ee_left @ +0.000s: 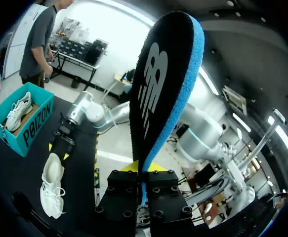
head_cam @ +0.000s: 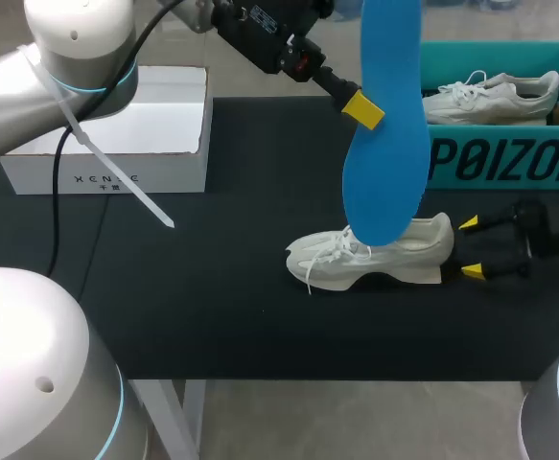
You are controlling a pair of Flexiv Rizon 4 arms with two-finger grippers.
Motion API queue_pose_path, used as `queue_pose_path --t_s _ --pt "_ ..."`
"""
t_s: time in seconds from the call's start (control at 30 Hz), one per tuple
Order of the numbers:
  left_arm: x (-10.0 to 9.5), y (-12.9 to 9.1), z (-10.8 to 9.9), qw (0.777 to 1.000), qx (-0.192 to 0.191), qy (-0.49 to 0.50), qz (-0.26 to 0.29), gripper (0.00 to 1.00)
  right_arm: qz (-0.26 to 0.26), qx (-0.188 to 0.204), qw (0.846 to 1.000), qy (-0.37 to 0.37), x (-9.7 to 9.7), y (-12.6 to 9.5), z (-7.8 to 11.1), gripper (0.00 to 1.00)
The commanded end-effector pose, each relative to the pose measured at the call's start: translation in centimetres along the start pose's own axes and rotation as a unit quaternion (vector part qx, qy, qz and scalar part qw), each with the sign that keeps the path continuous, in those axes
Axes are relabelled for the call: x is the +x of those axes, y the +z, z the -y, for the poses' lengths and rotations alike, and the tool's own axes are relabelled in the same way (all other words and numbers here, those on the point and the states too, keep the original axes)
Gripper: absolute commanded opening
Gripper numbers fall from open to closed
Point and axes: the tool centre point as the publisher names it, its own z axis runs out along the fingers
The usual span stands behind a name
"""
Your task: Take the shoe out of the shoebox, open the shoe tongue, remove and reinsert the insole, then place the shoe into the shoebox
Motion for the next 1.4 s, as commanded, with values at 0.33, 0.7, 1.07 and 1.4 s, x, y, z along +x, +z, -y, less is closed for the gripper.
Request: queue_pose_path --t_s 0.33,0.7,1.07,1.4 --pt "0.0 0.0 0.0 1.000 -0.001 0.000 0.000 0.00 0.066 0.261 0.963 0.023 1.3 -5.6 -5.0 1.00" --pt "0.0 0.0 0.0 1.000 -0.001 0.000 0.000 0.00 0.094 0.390 0.916 0.003 2.1 -5.9 -8.3 1.00" --pt "0.0 0.0 0.0 1.000 -0.001 0.000 0.000 0.00 0.070 0.443 0.894 -0.022 2.5 -6.2 -11.2 1.00" --pt "0.0 0.0 0.0 1.000 -0.001 0.000 0.000 0.00 0.047 0.464 0.884 -0.034 2.0 -6.1 -12.2 1.00"
